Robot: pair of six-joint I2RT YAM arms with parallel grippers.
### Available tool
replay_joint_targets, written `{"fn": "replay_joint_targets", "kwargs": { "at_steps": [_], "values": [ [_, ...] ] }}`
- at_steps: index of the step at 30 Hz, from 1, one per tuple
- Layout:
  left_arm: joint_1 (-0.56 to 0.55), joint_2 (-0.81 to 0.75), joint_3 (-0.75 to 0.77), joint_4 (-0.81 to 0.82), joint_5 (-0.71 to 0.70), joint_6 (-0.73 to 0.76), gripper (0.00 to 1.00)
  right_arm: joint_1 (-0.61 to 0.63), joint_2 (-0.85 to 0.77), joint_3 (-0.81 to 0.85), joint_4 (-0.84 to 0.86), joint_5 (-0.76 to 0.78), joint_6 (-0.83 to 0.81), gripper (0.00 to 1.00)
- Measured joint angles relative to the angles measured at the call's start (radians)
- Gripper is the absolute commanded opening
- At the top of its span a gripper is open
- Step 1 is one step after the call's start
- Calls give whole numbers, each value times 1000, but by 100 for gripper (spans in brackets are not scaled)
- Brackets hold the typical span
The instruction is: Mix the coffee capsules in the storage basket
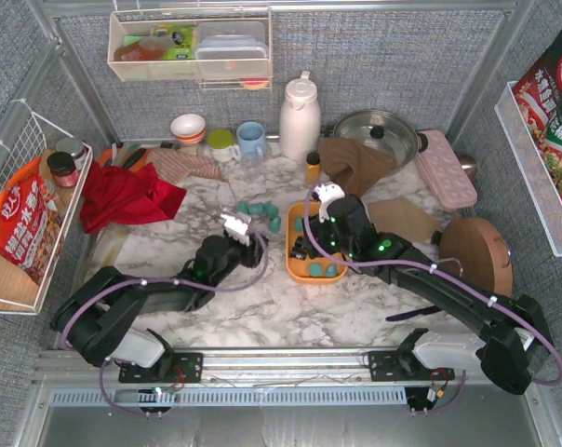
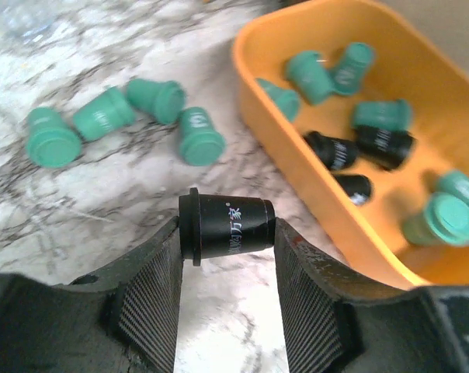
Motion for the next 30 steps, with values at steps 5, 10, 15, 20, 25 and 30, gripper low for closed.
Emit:
{"fn": "replay_joint_targets", "kwargs": {
  "at_steps": [5, 10, 15, 20, 25, 30],
  "values": [
    [-39, 3, -221, 420, 166, 78, 50, 28, 15, 17, 3, -59, 30, 59],
    [-86, 56, -278, 671, 286, 148, 50, 71, 48, 23, 12, -111, 54, 57],
    [-122, 65, -262, 759, 336, 206, 50, 102, 65, 31, 28, -134, 68, 55],
    [-139, 74, -255, 772, 343, 227, 50, 123, 66, 33, 42, -147, 79, 53],
    [-158, 81, -248, 777, 343, 239, 50, 137, 75, 33, 54, -154, 89, 52],
    [-171, 80, -241, 782, 343, 248, 50, 142, 101, 33, 66, -155, 93, 47]
  ]
}}
